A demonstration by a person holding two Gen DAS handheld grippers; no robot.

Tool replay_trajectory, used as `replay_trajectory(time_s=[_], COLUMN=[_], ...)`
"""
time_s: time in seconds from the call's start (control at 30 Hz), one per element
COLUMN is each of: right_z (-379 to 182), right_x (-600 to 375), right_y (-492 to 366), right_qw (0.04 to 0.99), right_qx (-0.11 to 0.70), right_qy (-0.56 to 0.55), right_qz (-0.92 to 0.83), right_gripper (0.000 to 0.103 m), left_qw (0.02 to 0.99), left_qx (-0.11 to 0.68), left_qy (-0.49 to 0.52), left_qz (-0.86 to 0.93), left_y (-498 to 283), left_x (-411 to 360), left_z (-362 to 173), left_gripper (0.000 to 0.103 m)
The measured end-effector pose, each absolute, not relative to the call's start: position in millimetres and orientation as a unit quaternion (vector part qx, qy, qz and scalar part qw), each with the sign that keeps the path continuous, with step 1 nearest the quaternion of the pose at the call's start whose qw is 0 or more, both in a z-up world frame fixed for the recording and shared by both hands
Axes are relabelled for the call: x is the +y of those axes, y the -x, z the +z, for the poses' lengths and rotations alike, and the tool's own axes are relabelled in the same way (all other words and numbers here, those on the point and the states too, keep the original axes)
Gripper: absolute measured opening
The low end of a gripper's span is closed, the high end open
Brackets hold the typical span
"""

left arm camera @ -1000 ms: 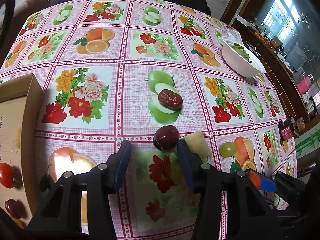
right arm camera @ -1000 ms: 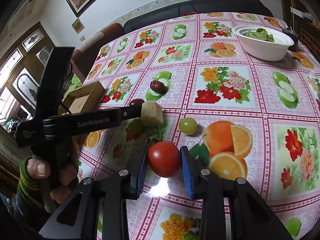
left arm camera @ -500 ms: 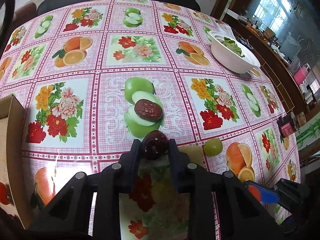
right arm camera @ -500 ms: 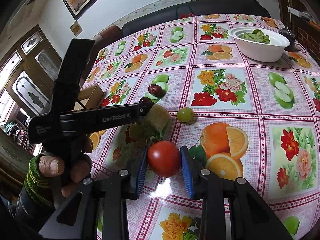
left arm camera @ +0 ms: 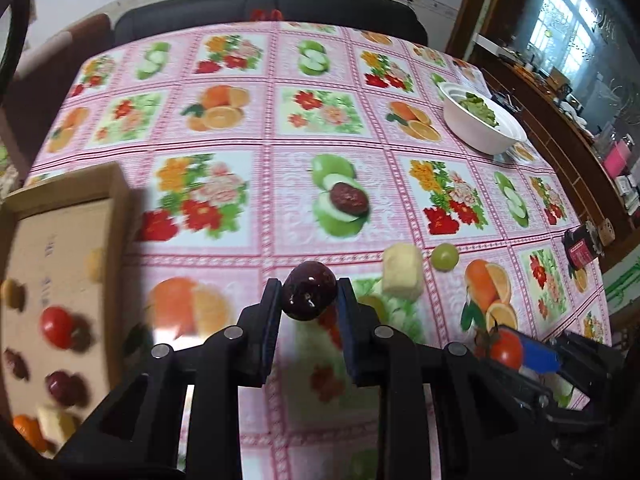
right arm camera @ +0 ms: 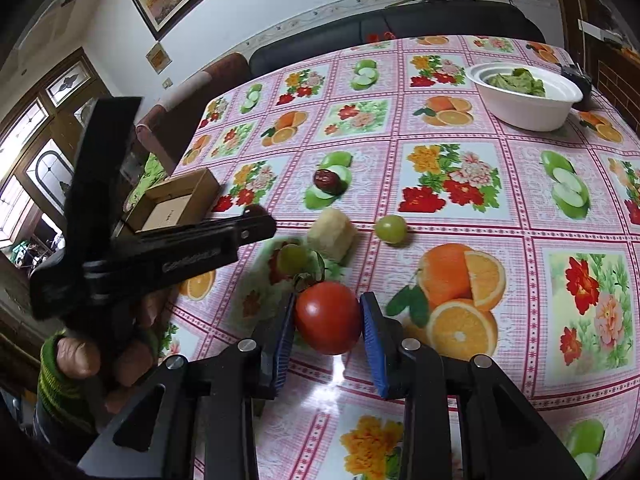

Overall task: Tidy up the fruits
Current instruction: 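Carry the tomato and date over the cardboard tray with both tools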

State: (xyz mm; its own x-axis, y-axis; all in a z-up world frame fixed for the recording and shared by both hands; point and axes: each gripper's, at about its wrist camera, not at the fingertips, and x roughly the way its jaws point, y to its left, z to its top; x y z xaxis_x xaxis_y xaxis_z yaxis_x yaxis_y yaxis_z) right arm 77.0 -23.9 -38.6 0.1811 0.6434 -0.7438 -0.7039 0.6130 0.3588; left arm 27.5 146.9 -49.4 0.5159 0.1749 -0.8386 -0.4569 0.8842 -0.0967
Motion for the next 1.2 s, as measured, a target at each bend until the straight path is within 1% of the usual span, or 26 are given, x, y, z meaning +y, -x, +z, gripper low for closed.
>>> replay_trajectory(time_s=[0.23, 0.6, 1.2], right_z=[-29.7, -14.2, 4.7], right_x=[-7.1, 15.3, 80.0], right_y=[-62.9, -41.3, -14.1], right_qw=[0.762, 0.758, 0.741], right_qx=[0.457, 0.44, 0.415], right_qy=[0.042, 0.059, 0.085], right_qz=[0.458, 0.478, 0.521], right_gripper=[0.033, 0.033, 0.033], left_qw=[0.857, 0.86, 0.85], left_qx=[0.444, 0.426, 0.4], left_qy=[0.151, 0.154, 0.164], left_qz=[0.212, 0.234, 0.302], left_y=[5.7, 37.9, 91.2], left_x=[151.1, 161.8, 214.8], left_z=[-35.3, -19.7, -6.7], left_gripper=[0.024, 0.025, 0.025])
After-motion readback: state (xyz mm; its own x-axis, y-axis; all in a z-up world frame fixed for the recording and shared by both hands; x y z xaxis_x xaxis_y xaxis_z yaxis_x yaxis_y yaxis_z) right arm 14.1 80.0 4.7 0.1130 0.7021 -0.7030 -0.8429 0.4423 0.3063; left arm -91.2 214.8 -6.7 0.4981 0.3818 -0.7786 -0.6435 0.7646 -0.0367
